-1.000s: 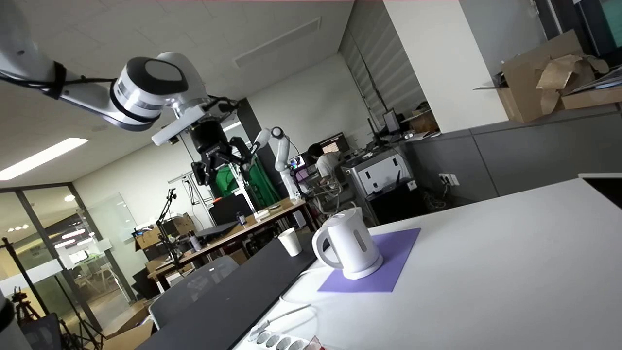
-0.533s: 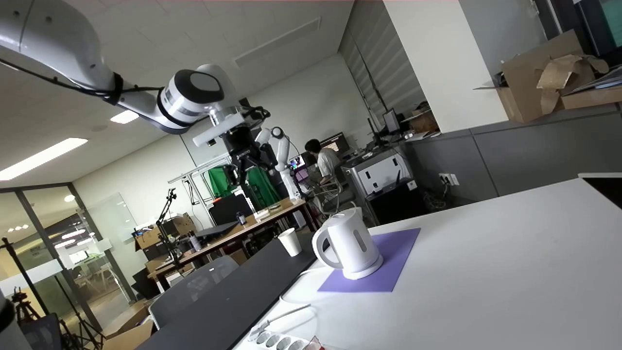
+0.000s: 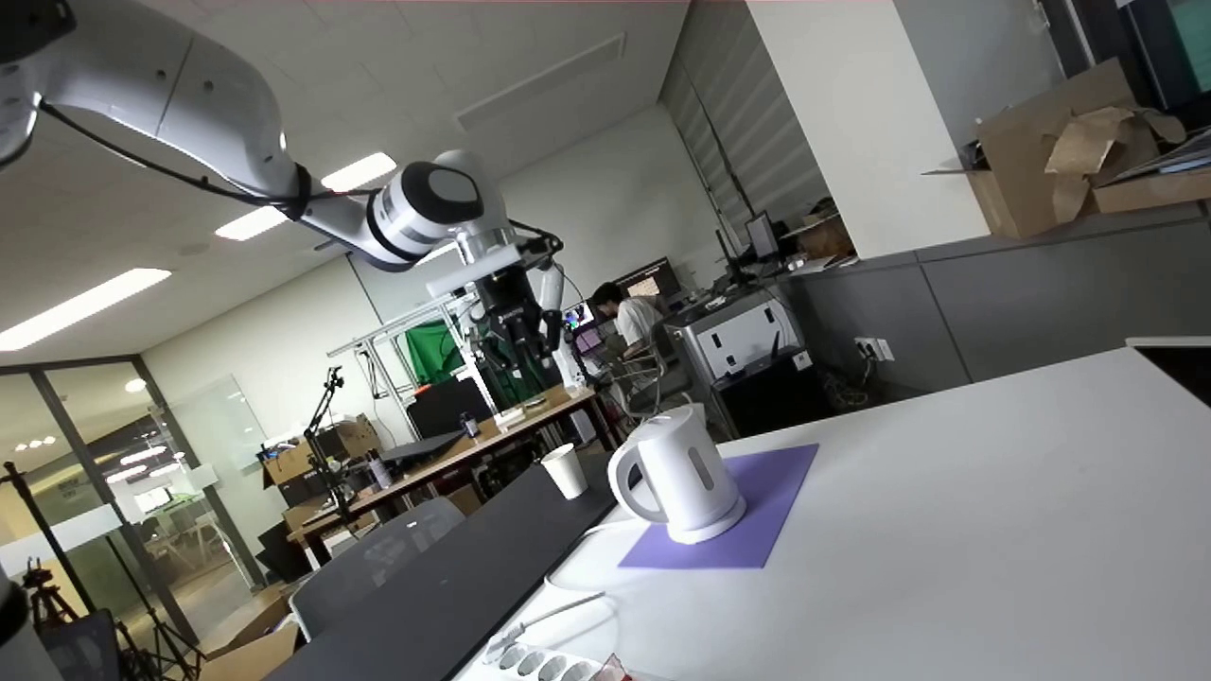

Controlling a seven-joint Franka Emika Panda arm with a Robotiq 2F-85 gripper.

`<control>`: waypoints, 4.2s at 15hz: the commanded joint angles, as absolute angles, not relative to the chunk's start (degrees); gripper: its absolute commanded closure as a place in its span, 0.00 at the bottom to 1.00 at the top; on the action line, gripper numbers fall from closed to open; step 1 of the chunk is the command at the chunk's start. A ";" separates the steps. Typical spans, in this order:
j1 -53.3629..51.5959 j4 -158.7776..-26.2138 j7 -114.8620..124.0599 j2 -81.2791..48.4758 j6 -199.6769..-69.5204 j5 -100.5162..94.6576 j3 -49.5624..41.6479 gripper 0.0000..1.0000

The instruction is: Press the button on the handle of the kettle

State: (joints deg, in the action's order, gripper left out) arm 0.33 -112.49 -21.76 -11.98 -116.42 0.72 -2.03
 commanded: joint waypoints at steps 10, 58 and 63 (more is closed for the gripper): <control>3.60 -107.79 -21.58 -20.27 -118.04 4.09 0.08 0.99; 3.49 -112.59 -13.36 -29.08 -141.19 2.37 0.37 1.00; 3.56 -112.37 -11.94 -29.68 -141.28 1.66 0.23 1.00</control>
State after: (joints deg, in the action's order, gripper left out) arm 3.94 -112.52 -14.71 -29.43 -140.91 3.02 0.76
